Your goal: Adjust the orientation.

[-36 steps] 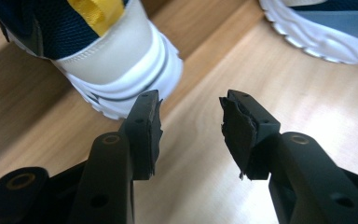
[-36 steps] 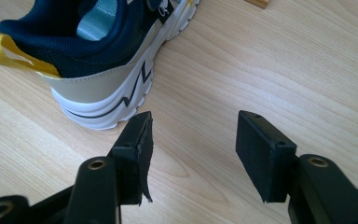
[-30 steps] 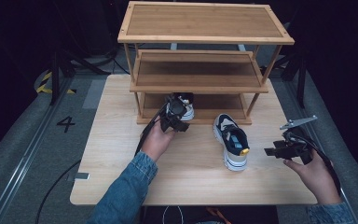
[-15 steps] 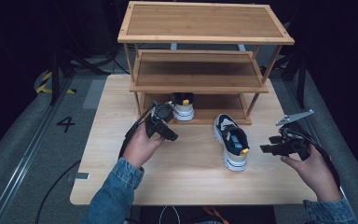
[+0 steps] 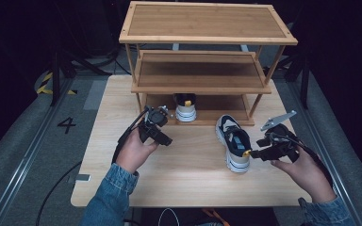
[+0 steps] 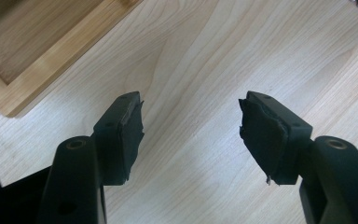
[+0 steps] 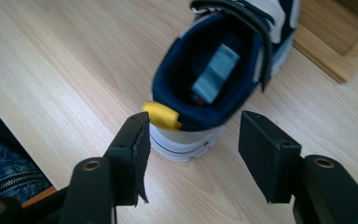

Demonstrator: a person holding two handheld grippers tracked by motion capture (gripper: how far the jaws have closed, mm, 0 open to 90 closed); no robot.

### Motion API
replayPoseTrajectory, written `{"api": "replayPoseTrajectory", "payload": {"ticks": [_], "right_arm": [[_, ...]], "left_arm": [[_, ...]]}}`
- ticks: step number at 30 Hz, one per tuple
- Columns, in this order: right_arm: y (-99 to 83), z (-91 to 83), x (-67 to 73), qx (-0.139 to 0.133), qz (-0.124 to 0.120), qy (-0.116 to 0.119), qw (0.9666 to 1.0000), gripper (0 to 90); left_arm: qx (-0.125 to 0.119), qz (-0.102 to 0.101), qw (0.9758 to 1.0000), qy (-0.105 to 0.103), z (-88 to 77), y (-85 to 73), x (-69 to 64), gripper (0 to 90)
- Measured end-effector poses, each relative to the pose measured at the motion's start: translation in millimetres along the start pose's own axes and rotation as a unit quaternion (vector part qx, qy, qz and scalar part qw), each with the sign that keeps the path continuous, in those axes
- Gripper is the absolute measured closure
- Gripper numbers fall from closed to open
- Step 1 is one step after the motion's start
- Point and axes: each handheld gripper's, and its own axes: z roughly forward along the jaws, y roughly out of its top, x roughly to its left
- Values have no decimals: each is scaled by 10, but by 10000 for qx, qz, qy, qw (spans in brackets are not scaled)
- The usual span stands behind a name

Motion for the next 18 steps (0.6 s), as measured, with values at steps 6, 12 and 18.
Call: {"api": "replayPoseTrajectory", "payload": {"ticks": [6, 12, 18], "right_arm": [[62, 81, 54, 210, -272, 50, 9994, 576], [104, 85, 129, 288, -552, -102, 9980, 747], [141, 54, 231, 154, -834, -272, 9960, 900]], "left_arm": [[47, -77, 10000, 16, 2, -70, 13, 386], [116, -160, 9998, 31, 21, -97, 16, 386], [161, -191, 9997, 20, 57, -120, 61, 386]]}}
